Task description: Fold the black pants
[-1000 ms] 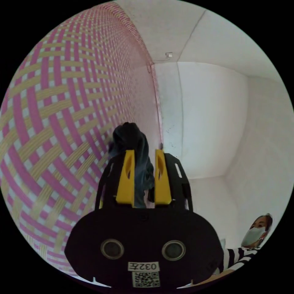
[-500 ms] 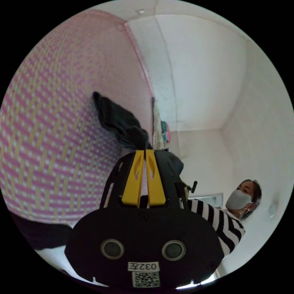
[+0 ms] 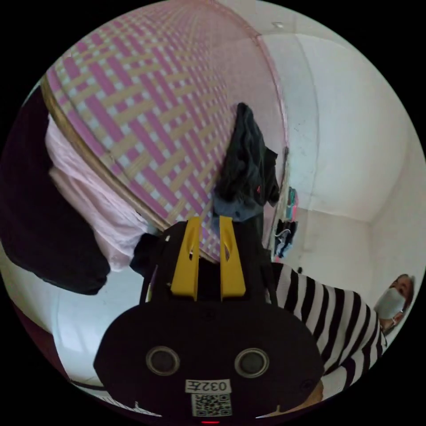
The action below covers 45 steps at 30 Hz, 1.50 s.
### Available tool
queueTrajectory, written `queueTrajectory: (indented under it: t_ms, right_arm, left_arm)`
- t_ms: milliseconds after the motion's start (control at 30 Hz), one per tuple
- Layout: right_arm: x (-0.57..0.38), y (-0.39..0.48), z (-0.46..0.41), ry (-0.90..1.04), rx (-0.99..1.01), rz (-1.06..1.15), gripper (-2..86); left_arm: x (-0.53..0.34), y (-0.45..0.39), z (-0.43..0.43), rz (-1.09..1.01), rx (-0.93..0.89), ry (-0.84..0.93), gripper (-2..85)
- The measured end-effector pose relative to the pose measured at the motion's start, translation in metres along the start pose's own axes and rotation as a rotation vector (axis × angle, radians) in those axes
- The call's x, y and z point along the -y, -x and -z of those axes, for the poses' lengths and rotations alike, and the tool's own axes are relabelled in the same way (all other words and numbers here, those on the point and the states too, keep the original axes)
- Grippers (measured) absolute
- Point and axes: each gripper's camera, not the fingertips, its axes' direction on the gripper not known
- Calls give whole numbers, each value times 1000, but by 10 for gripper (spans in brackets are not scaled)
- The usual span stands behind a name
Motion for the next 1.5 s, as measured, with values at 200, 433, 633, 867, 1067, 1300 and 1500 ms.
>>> queueTrajectory:
  t_ms: [200, 433, 633, 867, 1067, 1300, 1500]
  right_arm:
    - [13, 16, 5, -127, 380, 130, 34]
    - [9, 34, -20, -98, 812, 183, -9]
    - [3, 94, -56, 93, 846, 337, -10]
    - [-8, 148, -92, 260, 835, 442, -8]
    - [-6, 158, -103, 292, 865, 466, -8]
    - [-2, 145, -101, 248, 838, 453, -8]
    - [0, 131, -117, 270, 835, 404, -8]
  left_arm:
    - [18, -23, -32, -58, -78, 70, 88]
    - [13, -76, -56, -161, 28, 254, 16]
    - [19, -65, 20, -12, 244, 162, 7]
    - [-2, -106, 100, 5, 564, -234, 36]
    - [41, -127, 44, -196, 248, 15, 81]
    - [56, -87, 22, -101, -31, 168, 73]
    - [39, -115, 53, -230, -74, 170, -9]
